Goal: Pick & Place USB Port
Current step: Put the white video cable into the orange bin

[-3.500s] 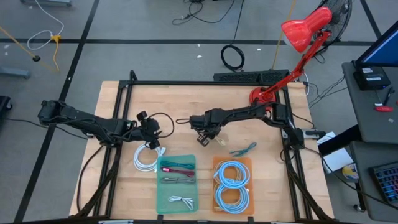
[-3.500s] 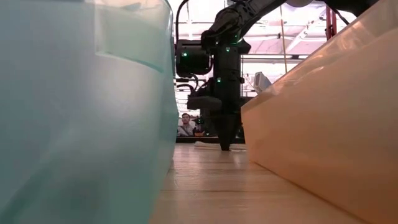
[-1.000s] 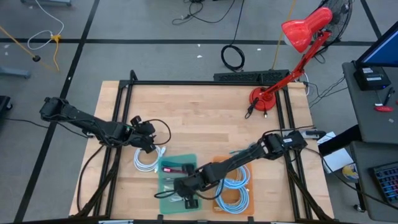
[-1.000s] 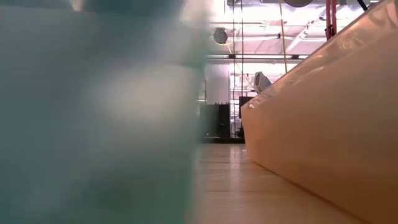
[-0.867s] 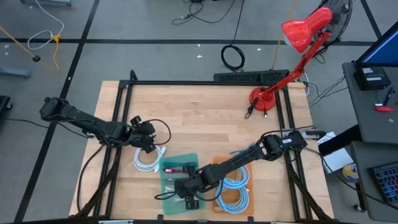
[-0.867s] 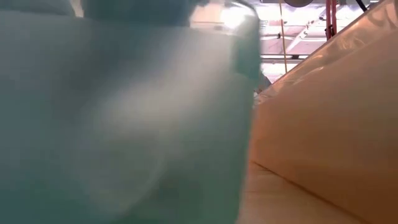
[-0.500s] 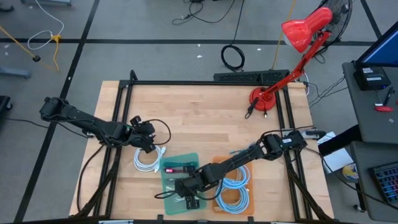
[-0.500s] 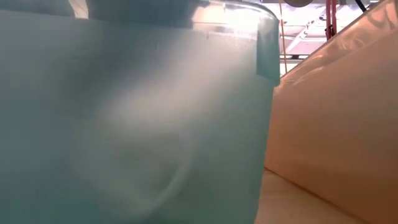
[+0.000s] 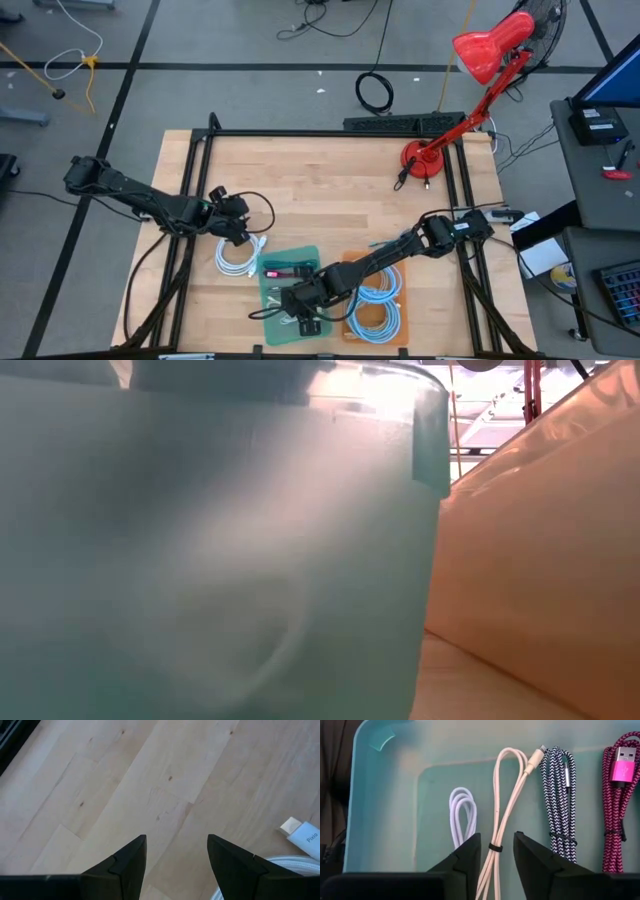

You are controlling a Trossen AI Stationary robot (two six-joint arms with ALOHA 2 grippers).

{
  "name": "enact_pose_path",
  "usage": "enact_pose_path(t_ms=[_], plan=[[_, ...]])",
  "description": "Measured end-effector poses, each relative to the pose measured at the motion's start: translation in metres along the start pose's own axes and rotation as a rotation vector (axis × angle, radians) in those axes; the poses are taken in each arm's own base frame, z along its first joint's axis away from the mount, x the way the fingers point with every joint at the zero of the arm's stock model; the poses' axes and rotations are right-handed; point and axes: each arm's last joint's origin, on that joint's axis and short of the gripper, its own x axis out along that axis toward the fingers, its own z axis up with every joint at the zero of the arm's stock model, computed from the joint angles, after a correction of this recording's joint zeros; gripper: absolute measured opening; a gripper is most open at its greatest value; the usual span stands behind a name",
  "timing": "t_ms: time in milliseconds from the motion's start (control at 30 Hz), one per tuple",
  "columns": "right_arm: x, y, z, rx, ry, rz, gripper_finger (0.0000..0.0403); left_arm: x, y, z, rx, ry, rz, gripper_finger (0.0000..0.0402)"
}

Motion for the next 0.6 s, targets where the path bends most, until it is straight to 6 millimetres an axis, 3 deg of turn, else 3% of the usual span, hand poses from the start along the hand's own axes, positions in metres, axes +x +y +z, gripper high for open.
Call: enact_pose_path(t_ms=[233, 333, 467, 600], plan=[[-0.001, 0.001, 0.002, -0.034, -0.021, 0.006, 0.0113, 0.0, 0.0, -0.001, 0.004, 0.006, 0.004, 0.0214], [-0.011, 0.0, 0.009, -0.053, -0.062, -0.006, 0.0112, 0.0, 0.001, -0.001, 0.008, 0.012, 0.007, 0.0214], [-0.036, -0.003, 0.021, -0.081, -0.159, -0.158, 0.0112, 0.0, 0.002, -0.003, 0.016, 0.024, 0.017, 0.0214], [-0.073, -0.008, 0.031, -0.097, -0.264, -0.442, 0.0112, 0.0, 0.002, -0.003, 0.043, 0.025, 0.017, 0.0214]])
